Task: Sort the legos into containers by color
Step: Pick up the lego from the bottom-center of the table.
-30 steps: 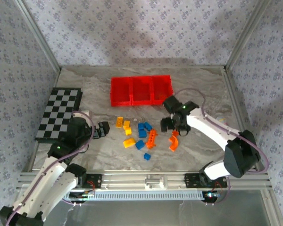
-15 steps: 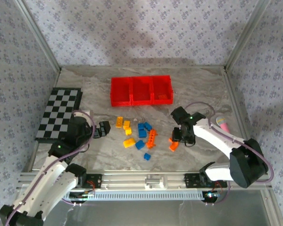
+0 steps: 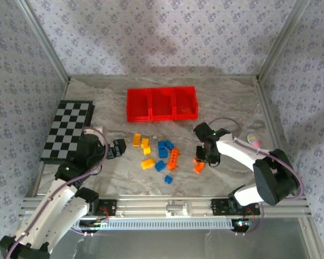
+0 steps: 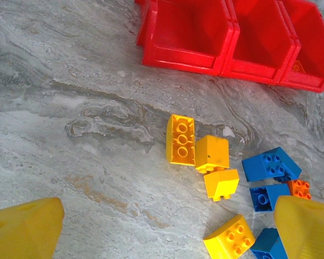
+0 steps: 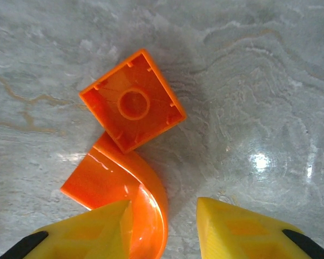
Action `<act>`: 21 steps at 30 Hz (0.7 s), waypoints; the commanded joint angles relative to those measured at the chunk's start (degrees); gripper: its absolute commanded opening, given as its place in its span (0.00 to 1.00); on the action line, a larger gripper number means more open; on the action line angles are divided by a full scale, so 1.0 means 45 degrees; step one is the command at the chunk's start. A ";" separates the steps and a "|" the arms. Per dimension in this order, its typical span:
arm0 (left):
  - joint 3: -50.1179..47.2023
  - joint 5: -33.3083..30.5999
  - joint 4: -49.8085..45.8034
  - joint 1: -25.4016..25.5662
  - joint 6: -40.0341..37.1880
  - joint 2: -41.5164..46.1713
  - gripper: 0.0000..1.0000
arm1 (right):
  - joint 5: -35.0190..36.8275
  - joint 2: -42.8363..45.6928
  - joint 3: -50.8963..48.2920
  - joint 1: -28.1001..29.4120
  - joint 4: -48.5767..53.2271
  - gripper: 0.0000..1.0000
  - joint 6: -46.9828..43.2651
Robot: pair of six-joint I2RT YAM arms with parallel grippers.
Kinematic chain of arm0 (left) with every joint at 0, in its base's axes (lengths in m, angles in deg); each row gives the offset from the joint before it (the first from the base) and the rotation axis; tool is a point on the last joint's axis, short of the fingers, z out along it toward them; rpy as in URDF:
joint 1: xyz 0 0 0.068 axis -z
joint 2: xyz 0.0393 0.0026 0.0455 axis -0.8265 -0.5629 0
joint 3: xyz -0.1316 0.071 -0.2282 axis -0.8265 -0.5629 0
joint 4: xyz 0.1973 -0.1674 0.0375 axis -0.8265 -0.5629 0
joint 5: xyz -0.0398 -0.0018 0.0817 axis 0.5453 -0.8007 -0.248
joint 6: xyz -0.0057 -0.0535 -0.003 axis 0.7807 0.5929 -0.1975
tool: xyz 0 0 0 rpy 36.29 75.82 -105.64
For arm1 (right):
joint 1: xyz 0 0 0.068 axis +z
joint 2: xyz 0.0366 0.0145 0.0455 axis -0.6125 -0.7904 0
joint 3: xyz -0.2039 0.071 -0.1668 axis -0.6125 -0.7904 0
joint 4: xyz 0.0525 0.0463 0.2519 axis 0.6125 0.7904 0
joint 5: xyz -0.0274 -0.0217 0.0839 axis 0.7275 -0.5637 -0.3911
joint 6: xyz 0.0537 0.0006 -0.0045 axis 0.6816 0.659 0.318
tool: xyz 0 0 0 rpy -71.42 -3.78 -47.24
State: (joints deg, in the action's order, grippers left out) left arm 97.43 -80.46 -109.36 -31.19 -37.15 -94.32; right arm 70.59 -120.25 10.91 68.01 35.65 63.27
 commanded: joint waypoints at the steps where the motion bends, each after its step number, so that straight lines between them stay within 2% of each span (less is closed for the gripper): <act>1: -0.0051 -0.0093 -0.0051 0.0109 0.0120 0.0162 1.00 | 0.0309 -0.0179 -0.0315 -0.0078 0.0001 0.36 -0.0220; 14: 0.0002 -0.0134 -0.0025 0.0110 0.0081 0.0013 1.00 | 0.0305 -0.0860 -0.0395 0.0213 -0.0395 0.24 -0.0333; 17: 0.0023 -0.0152 -0.0084 0.0109 0.0101 0.0033 1.00 | 0.0455 -0.0761 -0.0155 0.0258 -0.0118 0.17 -0.0432; 21: 0.0044 -0.0190 -0.0138 0.0109 0.0091 0.0051 1.00 | 0.0652 -0.0395 0.0485 0.0354 0.0592 0.00 -0.0642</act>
State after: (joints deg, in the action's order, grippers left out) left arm 97.43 -80.63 -109.38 -31.19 -37.15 -94.41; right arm 71.11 -122.35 11.34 69.21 34.65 61.23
